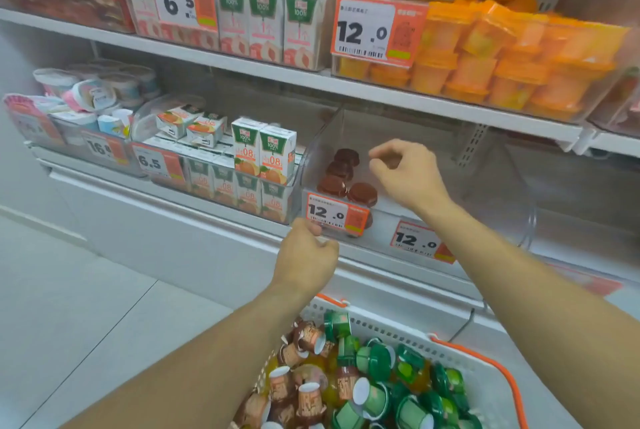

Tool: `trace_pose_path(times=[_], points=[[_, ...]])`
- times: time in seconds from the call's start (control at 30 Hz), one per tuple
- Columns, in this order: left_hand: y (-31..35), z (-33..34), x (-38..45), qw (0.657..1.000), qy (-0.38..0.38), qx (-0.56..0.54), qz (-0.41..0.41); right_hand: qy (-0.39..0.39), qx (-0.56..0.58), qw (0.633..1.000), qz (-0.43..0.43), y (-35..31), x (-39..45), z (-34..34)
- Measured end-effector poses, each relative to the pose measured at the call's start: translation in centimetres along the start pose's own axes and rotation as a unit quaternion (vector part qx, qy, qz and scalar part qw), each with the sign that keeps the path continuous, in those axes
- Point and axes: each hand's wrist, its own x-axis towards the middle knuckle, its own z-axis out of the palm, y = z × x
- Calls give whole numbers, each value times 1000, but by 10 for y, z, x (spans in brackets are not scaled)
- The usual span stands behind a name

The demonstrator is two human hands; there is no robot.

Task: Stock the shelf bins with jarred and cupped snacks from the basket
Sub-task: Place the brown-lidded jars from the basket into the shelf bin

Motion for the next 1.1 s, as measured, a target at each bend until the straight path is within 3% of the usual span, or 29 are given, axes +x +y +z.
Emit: trace_pose_path(times=[0.1,0.2,0.3,0.4,0.5,0.63,0.77,0.9,1.0,1.1], points=[[-14,10,2,990,-65,123,-4,70,71,987,-125,-20,-53,2],[-51,28,-3,953,-144,268,-11,-12,47,979,-197,-2,-113,28],[-130,49,-15,914,-179,360,-50,-159,-10,981,-115,43,-169,55],[-211,60,-39,861,-189,468,-69,-282,-68,956,-30,79,-213,74],[-239,54,-67,857,-181,478,-68,-390,-113,914,7,95,-243,87],[-244,50,-67,842,-166,513,-31,-479,-153,865,0,99,-262,111],[-246,47,-67,853,-151,499,-16,-512,-156,845,-15,101,-275,151],[-244,37,-70,898,-122,423,2,-511,-205,832,-62,107,-278,176],[-248,27,-69,940,-93,328,0,-523,-244,811,-100,117,-280,179],[-247,17,-64,982,-66,170,-52,-522,-215,819,-108,121,-280,180]])
